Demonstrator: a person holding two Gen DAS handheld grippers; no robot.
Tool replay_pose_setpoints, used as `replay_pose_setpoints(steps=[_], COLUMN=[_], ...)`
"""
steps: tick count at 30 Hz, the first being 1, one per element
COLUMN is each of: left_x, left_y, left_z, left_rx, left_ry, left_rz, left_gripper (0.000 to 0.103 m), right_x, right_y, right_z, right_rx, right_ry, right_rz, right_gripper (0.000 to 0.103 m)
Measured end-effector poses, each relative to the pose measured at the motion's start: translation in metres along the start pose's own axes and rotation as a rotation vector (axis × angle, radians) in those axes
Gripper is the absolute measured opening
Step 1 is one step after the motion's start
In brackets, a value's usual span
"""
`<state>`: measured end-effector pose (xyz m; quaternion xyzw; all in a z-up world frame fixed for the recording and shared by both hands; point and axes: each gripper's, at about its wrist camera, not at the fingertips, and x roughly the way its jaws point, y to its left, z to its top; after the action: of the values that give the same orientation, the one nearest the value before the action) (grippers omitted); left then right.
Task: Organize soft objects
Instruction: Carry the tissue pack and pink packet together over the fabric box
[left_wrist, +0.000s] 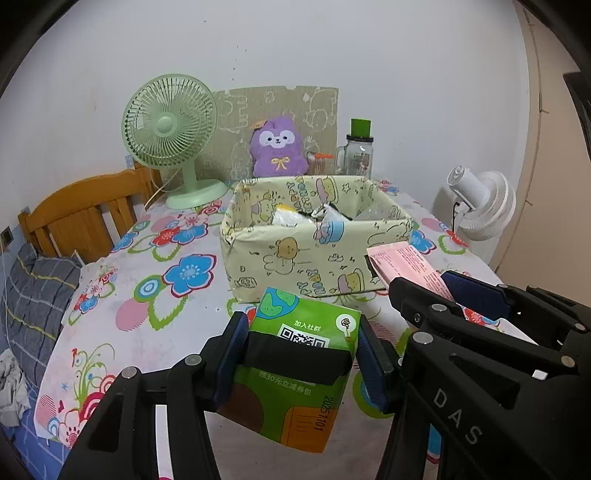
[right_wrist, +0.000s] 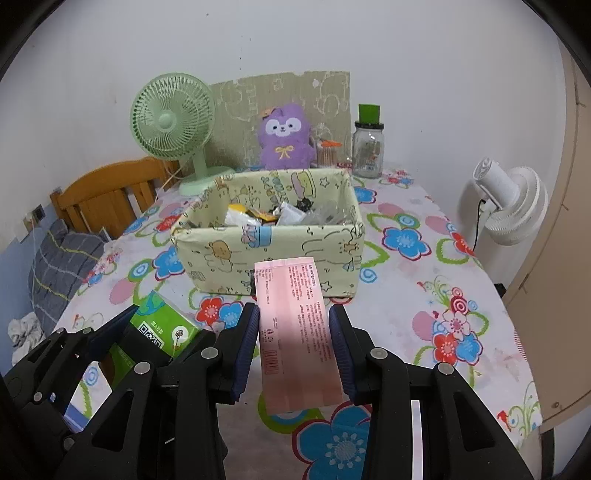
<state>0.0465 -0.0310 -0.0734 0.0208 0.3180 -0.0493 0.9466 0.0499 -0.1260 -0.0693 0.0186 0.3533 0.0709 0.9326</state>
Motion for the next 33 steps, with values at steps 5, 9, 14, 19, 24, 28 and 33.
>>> replay_pose_setpoints(steps=[5, 9, 14, 19, 24, 28, 33], left_x=[-0.010, -0.017, -0.023, -0.027, -0.031, -0.033, -0.034], left_y=[0.000, 0.000, 0.000, 0.000, 0.001, 0.004, 0.005], left_z=[0.007, 0.013, 0.022, 0.032, 0.040, 0.047, 0.056], left_rx=[0.001, 0.006, 0.002, 0.006, 0.006, 0.000, -0.001], left_ry=[-0.024, -0.040, -0.059, -0.070, -0.082, -0.089, -0.097], left_rz=[0.002, 0.002, -0.001, -0.002, -0.004, -0.003, 0.001], left_gripper=[0.059, 0.059, 0.059, 0.059, 0.059, 0.059, 0.059], right_x=[-0.011, -0.019, -0.028, -0.034, -0.039, -0.041, -0.041], right_y=[0.002, 0.004, 0.006, 0.006, 0.007, 0.009, 0.010], right_z=[0.006, 0.013, 0.021, 0.030, 0.039, 0.046, 0.056], right_rx=[-0.002, -0.004, -0.007, -0.002, -0.003, -0.011, -0.014], right_ry=[-0.027, -0.043, -0.063, -0.073, -0.087, -0.089, -0.100], right_rz=[0.000, 0.001, -0.011, -0.009, -0.007, -0.008, -0.005], right_gripper=[0.042, 0.042, 0.042, 0.042, 0.042, 0.042, 0.042])
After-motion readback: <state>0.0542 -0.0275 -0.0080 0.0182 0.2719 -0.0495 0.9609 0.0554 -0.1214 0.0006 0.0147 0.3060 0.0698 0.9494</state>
